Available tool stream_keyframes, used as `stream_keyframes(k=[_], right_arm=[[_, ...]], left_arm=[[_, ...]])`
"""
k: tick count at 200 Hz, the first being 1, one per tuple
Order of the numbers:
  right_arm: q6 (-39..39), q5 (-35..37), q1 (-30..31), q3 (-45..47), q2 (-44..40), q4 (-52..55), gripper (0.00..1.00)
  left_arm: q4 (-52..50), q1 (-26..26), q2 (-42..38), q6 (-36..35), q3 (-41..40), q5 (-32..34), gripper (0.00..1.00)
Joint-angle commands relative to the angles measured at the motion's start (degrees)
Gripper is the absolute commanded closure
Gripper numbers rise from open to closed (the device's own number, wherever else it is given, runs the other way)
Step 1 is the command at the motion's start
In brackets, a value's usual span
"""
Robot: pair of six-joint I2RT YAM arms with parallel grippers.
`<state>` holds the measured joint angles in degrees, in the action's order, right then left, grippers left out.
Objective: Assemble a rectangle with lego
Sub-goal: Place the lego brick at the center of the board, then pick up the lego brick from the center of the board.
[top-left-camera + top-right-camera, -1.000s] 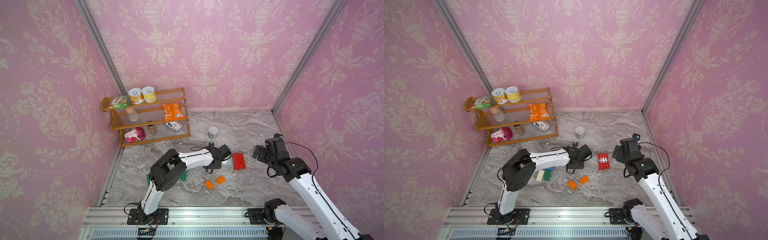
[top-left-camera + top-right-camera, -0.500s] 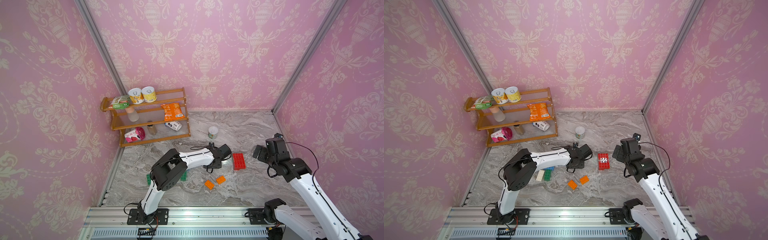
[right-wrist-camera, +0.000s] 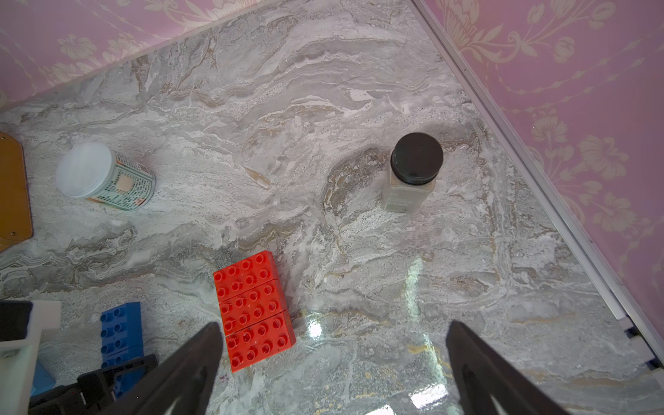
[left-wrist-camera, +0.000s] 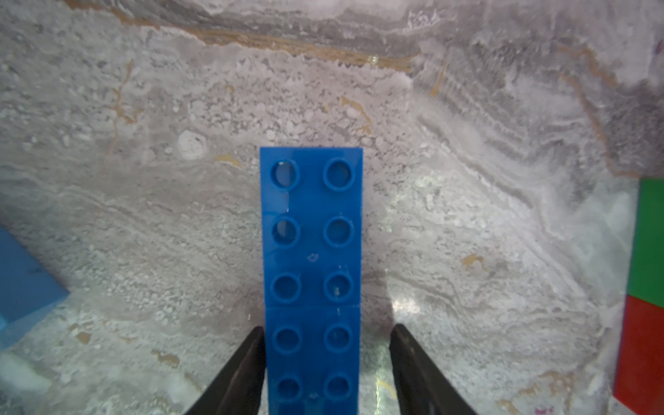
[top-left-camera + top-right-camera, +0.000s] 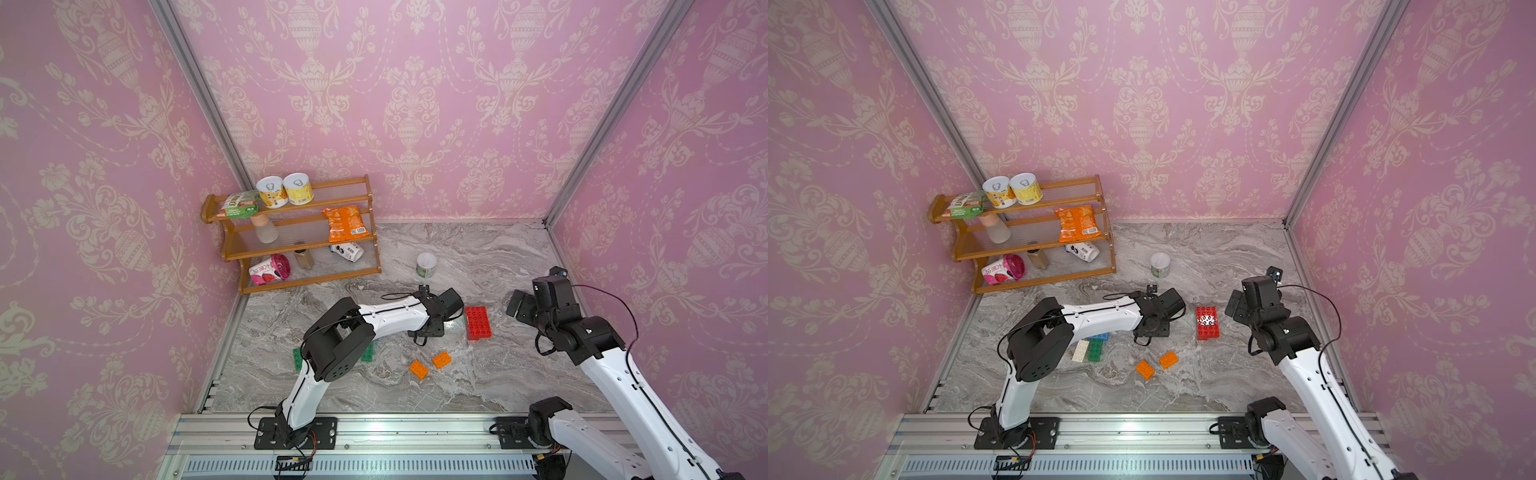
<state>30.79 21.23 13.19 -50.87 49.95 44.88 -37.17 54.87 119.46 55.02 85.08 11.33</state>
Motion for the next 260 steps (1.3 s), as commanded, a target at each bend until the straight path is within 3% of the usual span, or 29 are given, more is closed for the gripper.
stream_keyframes(k=[1,32,64,105,156,175,209,260], right_arm=[[-1.51,-0.11,-0.23,-2.02,-0.41,1.28,0.0],[-2.48,-1.22,-0.27,-4.06,0.39,3.52,0.0],[-2.69,-3.37,0.23,-5.63,0.84,5.38,0.01],[-0.63,-2.01,6.92,-7.35,2.07,6.09,0.01],[3.14,1.69,21.5,-8.09,7.73,3.36,0.0],[5.79,1.94,24.41,-8.09,9.6,2.14,0.0],[6.9,1.4,25.61,-7.87,10.26,0.39,0.0],[6.92,2.85,25.65,-8.17,10.55,1.0,0.0]], left_arm=[[-3.34,-0.56,0.65,-0.3,-0.37,0.38,0.31],[-4.37,-0.56,-3.68,-2.76,1.42,2.22,0.17],[-5.8,-0.57,-10.69,-4.31,0.67,8.2,0.01],[-6.46,-1.61,-22.25,-1.62,-6.47,15.85,0.01],[-6.52,-7.83,-37.98,8.45,-25.7,14.33,0.01],[-6.45,-11.33,-44.39,9.92,-32.75,12.91,0.01],[-7.14,-18.63,-49.66,2.0,-39.0,6.25,0.07],[-10.35,-19.81,-46.47,-4.75,-40.0,1.86,0.12]])
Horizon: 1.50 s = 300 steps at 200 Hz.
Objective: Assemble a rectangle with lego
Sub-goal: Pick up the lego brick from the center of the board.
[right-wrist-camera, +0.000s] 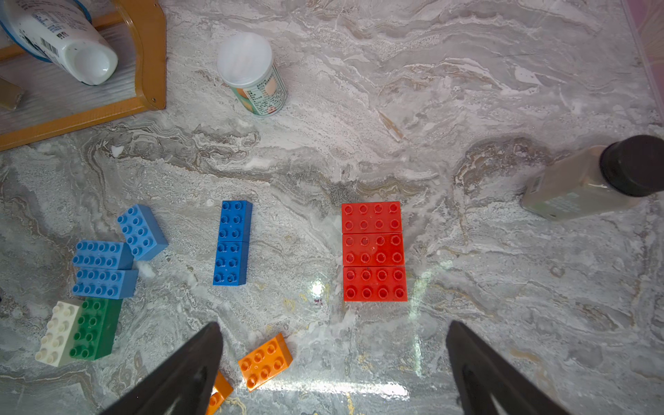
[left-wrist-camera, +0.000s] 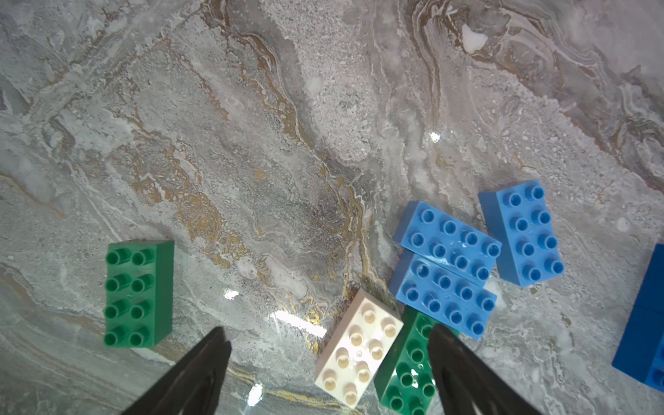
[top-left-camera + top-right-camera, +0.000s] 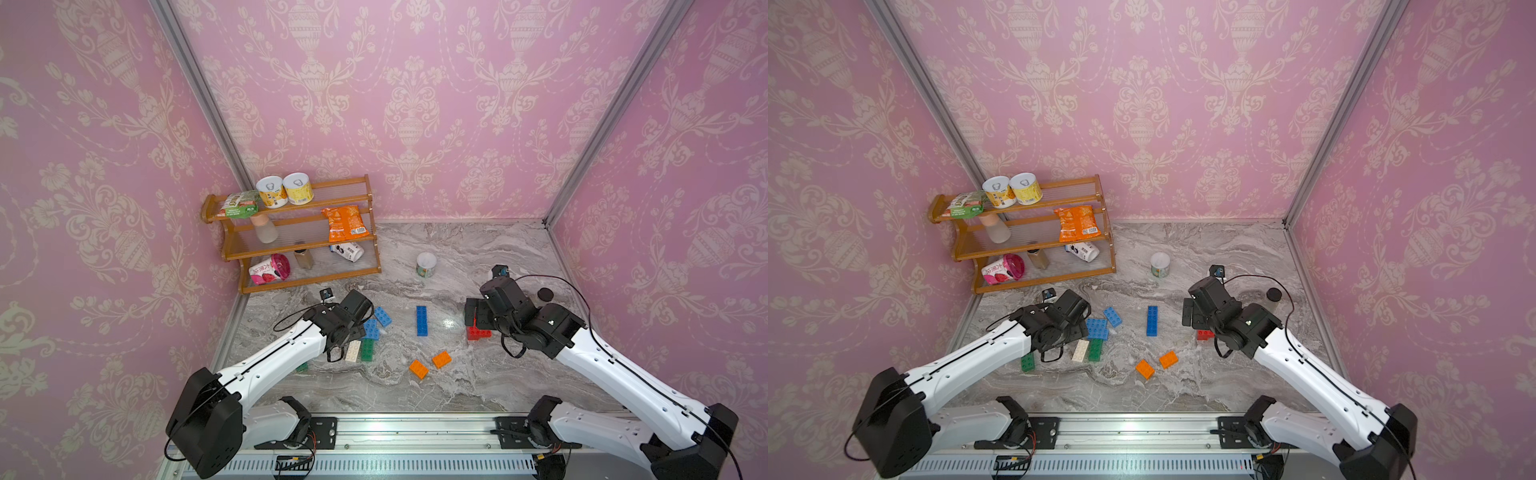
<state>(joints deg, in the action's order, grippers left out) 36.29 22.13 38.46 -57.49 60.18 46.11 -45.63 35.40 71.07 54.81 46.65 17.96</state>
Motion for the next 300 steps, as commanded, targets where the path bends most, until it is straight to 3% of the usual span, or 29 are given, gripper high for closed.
stream_keyframes(k=[1,96,146,199,235,264,300], right_arm=[[1.46,2.0,0.34,-1.56,0.39,-0.18,0.0],[1.23,3.38,0.35,-2.64,1.65,0.48,0.0],[1.05,3.67,0.3,-2.73,2.14,0.47,0.0],[1.37,4.01,0.27,-2.42,1.96,0.65,0.0],[1.41,4.99,0.28,-2.71,1.05,1.52,0.0],[1.08,7.16,0.26,-3.6,-0.76,3.55,0.0],[2.18,8.65,0.3,-4.63,-2.08,6.34,0.0]], left_arm=[[-1.82,-0.33,2.08,-4.53,-1.62,-4.94,0.12],[4.15,-0.38,7.59,-5.5,-4.29,-14.02,0.19],[4.14,-0.41,10.88,-3.89,-4.33,-11.48,0.27],[6.13,-1.38,13.05,-4.44,-6.53,-10.39,0.44],[6.25,-1.39,13.69,-5.36,-6.42,-9.53,0.66],[3.96,-1.38,9.22,-8.4,-5.17,-6.91,0.81],[6.82,-0.92,0.58,-18.78,0.25,-7.2,0.88]])
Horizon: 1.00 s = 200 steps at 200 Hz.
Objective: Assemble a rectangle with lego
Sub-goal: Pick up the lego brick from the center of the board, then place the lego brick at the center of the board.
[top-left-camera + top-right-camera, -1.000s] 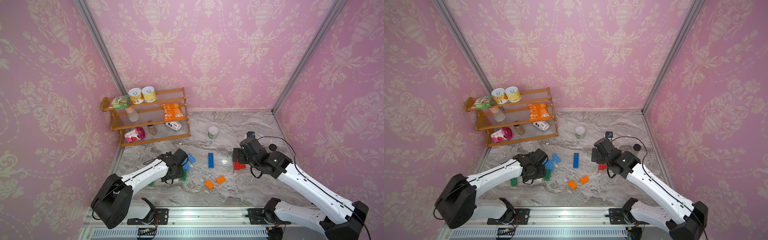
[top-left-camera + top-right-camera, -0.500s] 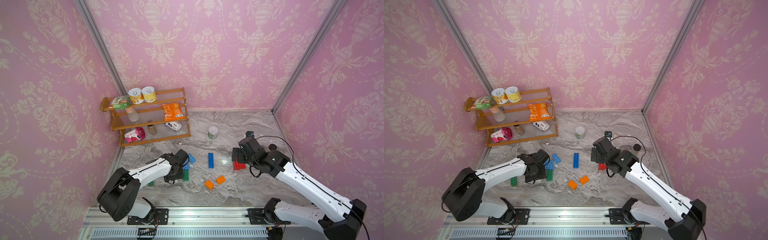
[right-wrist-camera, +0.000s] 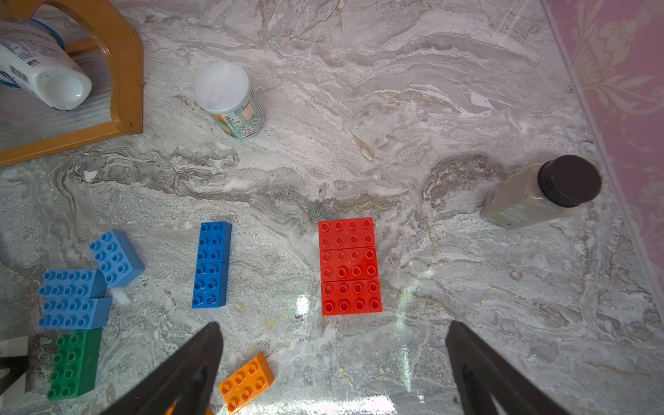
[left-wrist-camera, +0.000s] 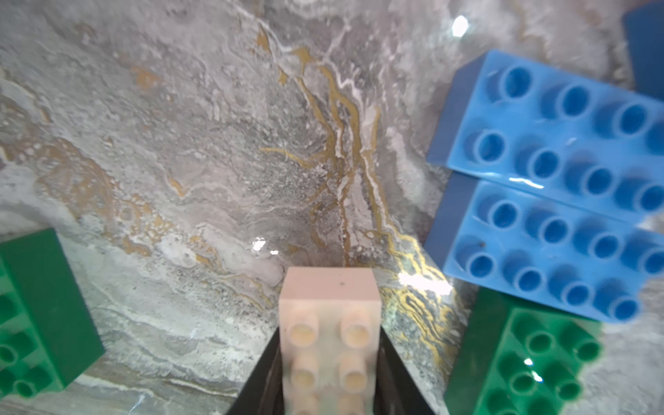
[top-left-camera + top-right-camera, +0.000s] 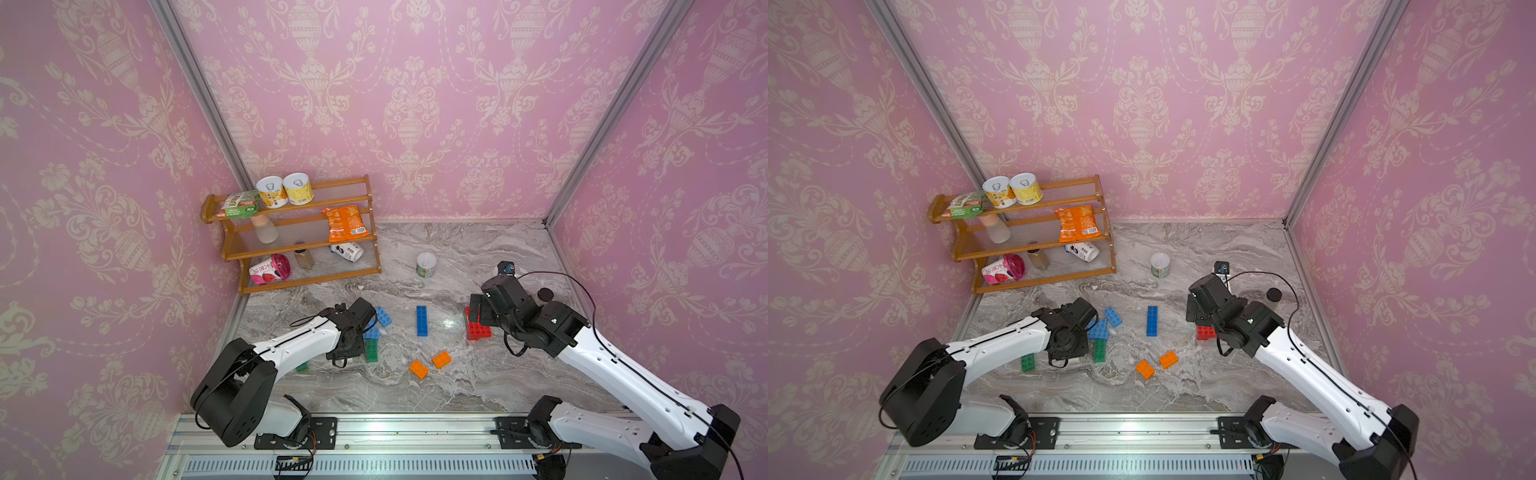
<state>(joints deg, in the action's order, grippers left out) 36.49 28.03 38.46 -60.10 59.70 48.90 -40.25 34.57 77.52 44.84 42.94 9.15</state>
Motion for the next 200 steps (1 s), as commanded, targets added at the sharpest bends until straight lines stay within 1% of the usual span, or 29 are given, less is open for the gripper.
stream_keyframes(k=[1,15,39,83,111,130,153,175,200], right_arm=[[2.04,2.74,0.3,-2.08,-1.65,3.64,0.0],[2.68,2.75,0.3,-2.54,-1.73,4.69,0.0],[3.53,3.16,0.2,-2.85,-1.95,6.06,0.0],[5.72,4.82,0.03,-3.35,-3.1,8.92,0.0],[6.78,5.71,-0.26,-4.45,-3.51,11.31,0.0],[7.02,5.84,-0.34,-5.03,-3.63,12.04,0.0],[7.13,5.81,-0.31,-5.32,-3.63,12.16,0.0],[6.89,5.38,-0.35,-5.67,-3.12,11.86,0.0],[6.68,5.02,-0.33,-6.48,-2.25,11.97,0.0]], left_arm=[[1.73,-0.01,-6.01,-9.21,4.07,1.46,0.88],[5.48,0.42,-7.12,-14.64,4.97,-1.6,0.88],[8.5,1.99,-4.41,-22.47,7.33,-5.2,0.89],[9.63,10.37,5.43,-36.03,12.52,-3.84,0.9],[8.63,12.19,10.95,-43.58,15.09,-5.32,0.91],[8.17,13.78,13.38,-48.28,15.96,-4.95,0.9],[8.34,14.94,15.56,-51.6,16.19,-6.13,0.89],[8.57,15.9,18.19,-52.49,16.7,-6.42,0.86],[8.48,16.86,21.99,-53.14,17.17,-6.59,0.81]])
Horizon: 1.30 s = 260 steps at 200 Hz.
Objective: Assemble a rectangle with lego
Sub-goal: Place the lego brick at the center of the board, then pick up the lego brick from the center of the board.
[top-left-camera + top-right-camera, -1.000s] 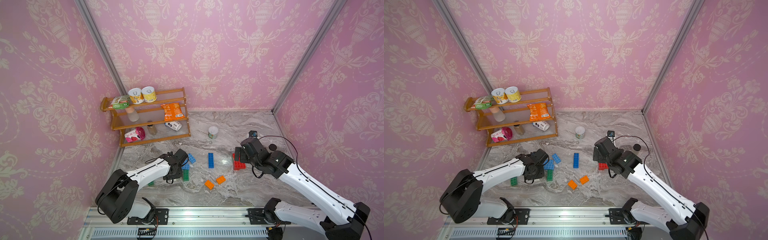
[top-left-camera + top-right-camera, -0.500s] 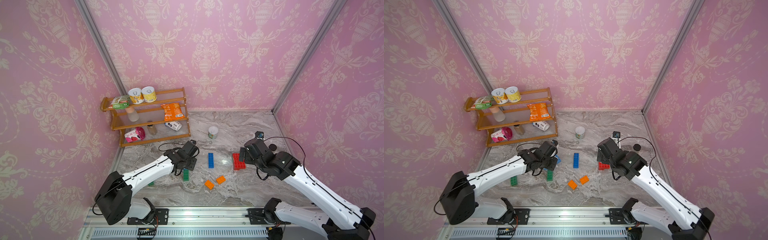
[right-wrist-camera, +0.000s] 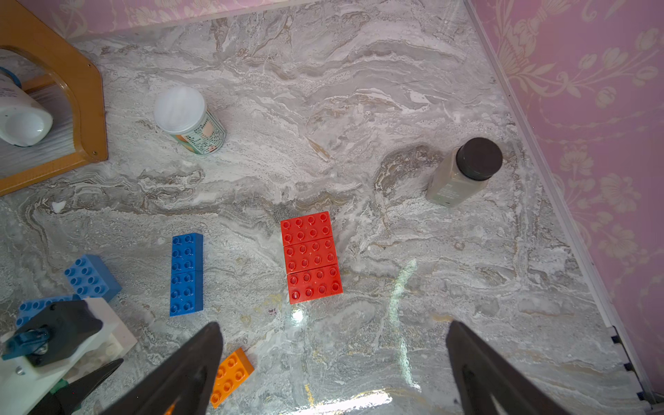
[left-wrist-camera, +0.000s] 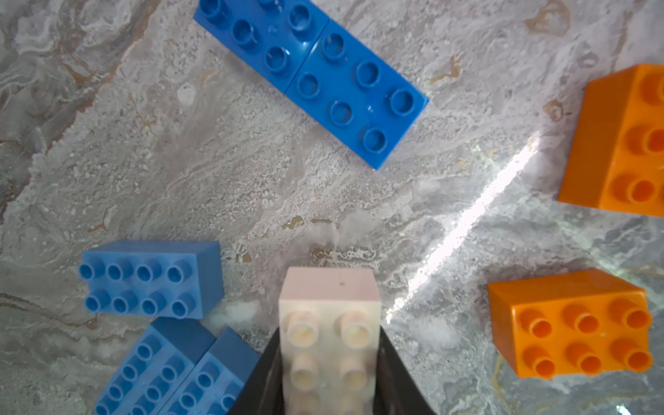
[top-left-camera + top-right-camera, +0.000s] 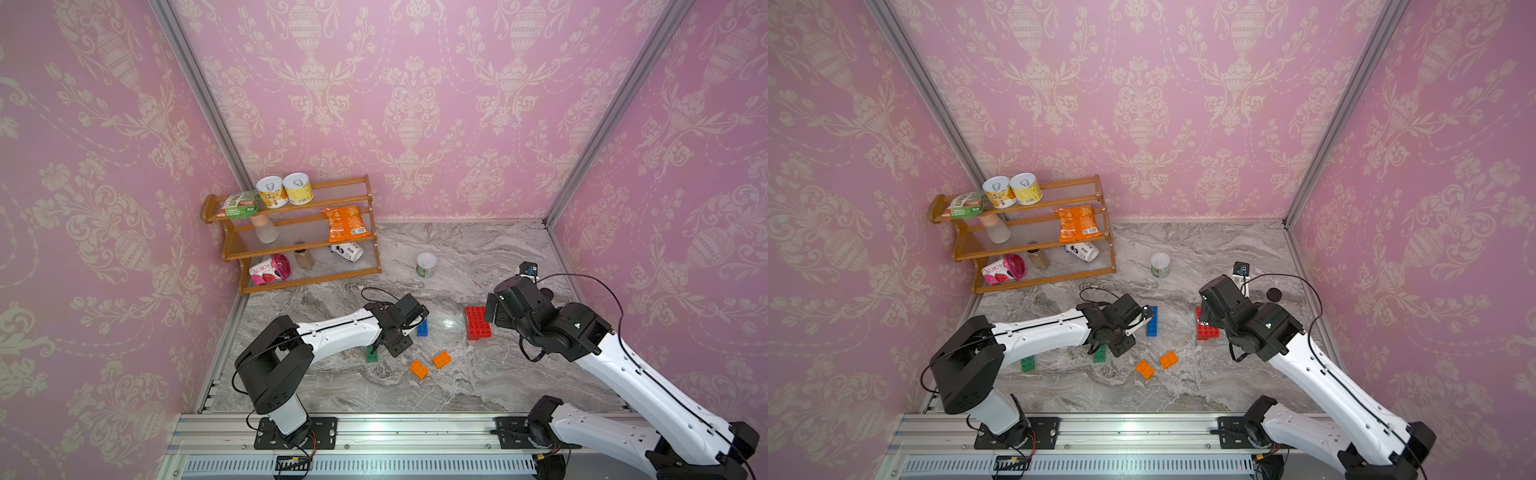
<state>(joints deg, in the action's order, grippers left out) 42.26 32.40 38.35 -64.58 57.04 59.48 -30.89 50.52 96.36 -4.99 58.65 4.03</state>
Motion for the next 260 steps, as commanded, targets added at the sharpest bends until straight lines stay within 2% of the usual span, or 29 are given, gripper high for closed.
stream_keyframes(k=[1,30,76,101,146,160,183,207,231,243,260], right_arm=[[0.9,0.64,-0.25,-2.02,0.39,1.41,0.0],[0.65,0.3,-0.25,-2.3,0.96,1.43,0.0],[1.09,-0.99,-0.25,-2.26,2.19,1.25,0.0],[1.36,-1.79,-0.24,-2.24,2.42,0.93,0.0],[1.4,-7.1,1.03,-0.81,4.55,-2.8,0.03],[1.41,-9.41,2.46,-0.24,6.66,-4.64,0.03],[0.93,-13.07,6.19,-0.22,11.17,-8.46,0.04],[-0.3,-17.74,10.25,-1.7,17.33,-11.87,0.04],[-1.89,-23.17,13.46,-4.31,23.81,-14.59,0.05],[-2.6,-24.5,15.18,-5.59,26.73,-15.05,0.06],[-4.32,-26.35,17.06,-7.59,30.73,-15.18,0.07]], left_arm=[[-0.9,0.99,3.27,-3.33,1.5,-1.48,0.81],[-0.78,2.02,6.18,-3.23,1.88,-1.26,0.79],[-0.4,2.77,3.46,-2.07,1.59,-1.48,0.47],[-0.13,2.75,-2.37,-0.08,0.32,-0.63,0.34],[2.48,2.74,-16.85,6.82,-5.19,1.56,0.31],[3.68,2.7,-21.87,10.83,-7.98,5.84,0.3],[5.87,2.04,-30.15,19.72,-13.33,16.94,0.3],[4.57,-1.03,-38.44,34.6,-18.56,27.49,0.23],[-3.48,-5.65,-46.15,52.81,-21.43,35.12,0.14],[-12.02,-8.72,-49.21,63.05,-21.23,37.01,0.1],[-16.87,-10.78,-53.52,67.65,-21.22,38.7,0.05]])
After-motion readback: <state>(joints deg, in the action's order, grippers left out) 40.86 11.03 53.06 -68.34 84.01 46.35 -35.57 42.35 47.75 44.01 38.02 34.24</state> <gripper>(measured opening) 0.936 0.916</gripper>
